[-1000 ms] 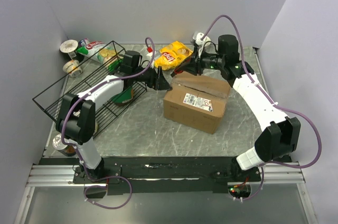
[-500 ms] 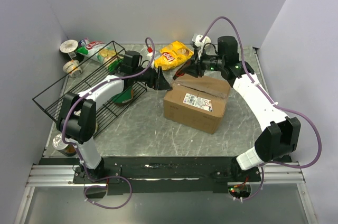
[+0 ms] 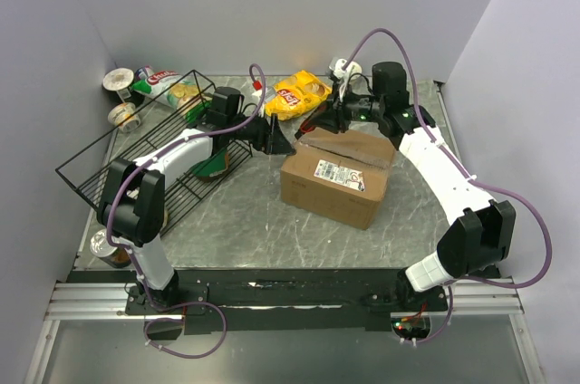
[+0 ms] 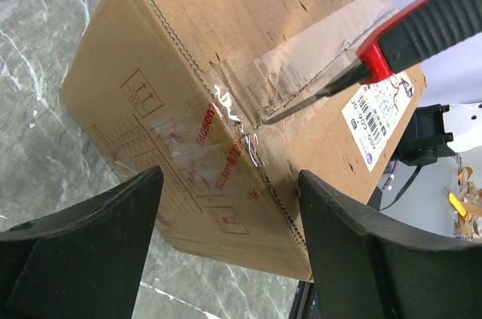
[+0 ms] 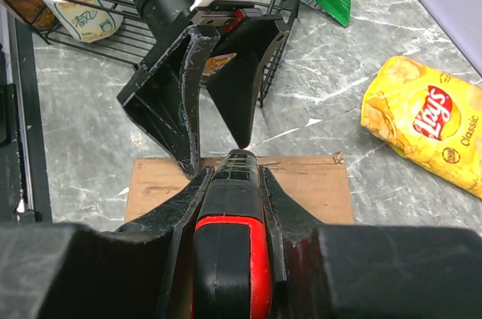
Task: Unpack the express box
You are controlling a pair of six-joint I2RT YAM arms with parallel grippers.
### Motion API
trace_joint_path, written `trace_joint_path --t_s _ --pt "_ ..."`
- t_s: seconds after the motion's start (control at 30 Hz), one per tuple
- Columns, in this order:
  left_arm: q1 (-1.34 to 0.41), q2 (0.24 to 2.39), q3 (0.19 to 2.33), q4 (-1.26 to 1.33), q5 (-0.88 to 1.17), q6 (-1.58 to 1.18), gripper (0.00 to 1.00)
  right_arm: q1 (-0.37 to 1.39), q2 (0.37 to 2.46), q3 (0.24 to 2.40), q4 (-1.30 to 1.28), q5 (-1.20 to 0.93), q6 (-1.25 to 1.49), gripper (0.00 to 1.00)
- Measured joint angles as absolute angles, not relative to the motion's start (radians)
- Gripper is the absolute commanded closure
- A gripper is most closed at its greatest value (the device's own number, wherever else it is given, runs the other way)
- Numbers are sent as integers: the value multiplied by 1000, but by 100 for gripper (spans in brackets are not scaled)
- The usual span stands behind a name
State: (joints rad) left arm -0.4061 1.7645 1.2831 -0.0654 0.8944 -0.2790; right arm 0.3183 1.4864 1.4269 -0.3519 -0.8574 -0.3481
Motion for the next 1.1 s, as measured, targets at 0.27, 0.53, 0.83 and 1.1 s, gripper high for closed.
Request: trace_joint_path --t_s 0.27,0.53,0.83,1.1 --pt "-406 1765 1283 -65 895 -279 23 329 1486 1427 -351 -854 -339 100" --pt "-406 1765 1283 -65 896 -280 23 350 1486 1426 -352 -828 -393 100" --pt "-405 1772 1283 -59 906 -287 23 351 1486 1427 -368 -813 -436 100" --pt "-404 1778 1283 -49 916 -294 23 351 1487 1427 -366 -815 -412 100"
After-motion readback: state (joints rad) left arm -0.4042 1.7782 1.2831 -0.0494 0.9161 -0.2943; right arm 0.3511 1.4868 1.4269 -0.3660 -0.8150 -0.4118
